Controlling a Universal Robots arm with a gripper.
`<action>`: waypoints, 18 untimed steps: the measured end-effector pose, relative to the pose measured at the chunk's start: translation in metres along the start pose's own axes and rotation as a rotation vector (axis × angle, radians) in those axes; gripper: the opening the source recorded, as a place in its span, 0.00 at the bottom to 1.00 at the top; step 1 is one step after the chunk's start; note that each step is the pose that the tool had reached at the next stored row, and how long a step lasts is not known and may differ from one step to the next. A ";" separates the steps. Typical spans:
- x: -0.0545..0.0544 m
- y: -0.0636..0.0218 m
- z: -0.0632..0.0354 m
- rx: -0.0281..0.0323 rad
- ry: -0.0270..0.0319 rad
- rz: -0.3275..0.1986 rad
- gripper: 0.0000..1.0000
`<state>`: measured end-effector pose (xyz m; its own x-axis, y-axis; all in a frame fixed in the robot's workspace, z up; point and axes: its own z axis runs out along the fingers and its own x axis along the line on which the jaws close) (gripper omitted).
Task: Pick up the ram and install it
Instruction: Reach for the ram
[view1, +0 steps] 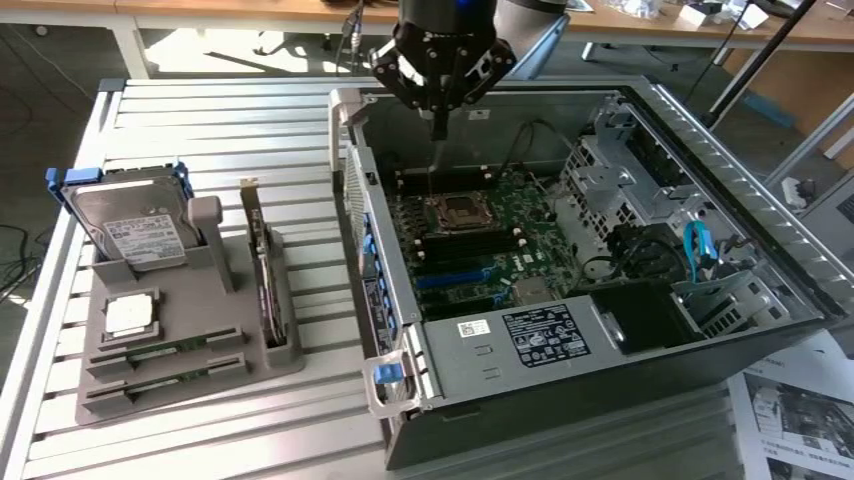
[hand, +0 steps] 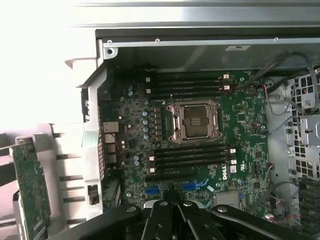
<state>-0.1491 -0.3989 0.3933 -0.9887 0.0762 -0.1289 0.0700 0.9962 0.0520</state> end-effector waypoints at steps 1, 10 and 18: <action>0.004 -0.0003 -0.0005 0.0000 -0.0001 0.000 0.11; 0.036 -0.0025 -0.0047 0.0000 -0.0001 0.000 0.11; 0.059 -0.0042 -0.0079 0.0000 -0.0001 0.000 0.11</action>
<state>-0.2089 -0.3990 0.3933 -0.9887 0.0762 -0.1290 0.0700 0.9962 0.0520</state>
